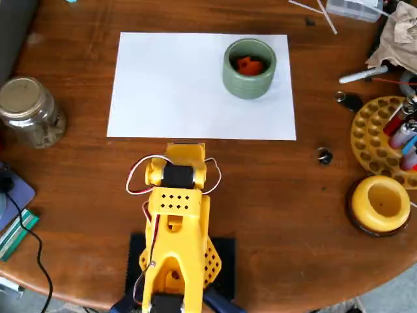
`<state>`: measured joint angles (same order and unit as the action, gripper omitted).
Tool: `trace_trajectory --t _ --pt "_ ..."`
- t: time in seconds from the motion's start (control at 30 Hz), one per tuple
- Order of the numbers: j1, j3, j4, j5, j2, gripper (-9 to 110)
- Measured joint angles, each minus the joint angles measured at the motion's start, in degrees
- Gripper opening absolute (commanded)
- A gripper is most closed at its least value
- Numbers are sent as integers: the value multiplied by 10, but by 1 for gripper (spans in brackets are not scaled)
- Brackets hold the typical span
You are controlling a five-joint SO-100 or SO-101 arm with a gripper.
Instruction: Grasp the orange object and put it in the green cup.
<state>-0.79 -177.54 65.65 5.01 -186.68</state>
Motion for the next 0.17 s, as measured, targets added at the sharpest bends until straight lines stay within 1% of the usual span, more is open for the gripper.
trace_trajectory --t 0.17 --pt "0 0 0 0 0 0"
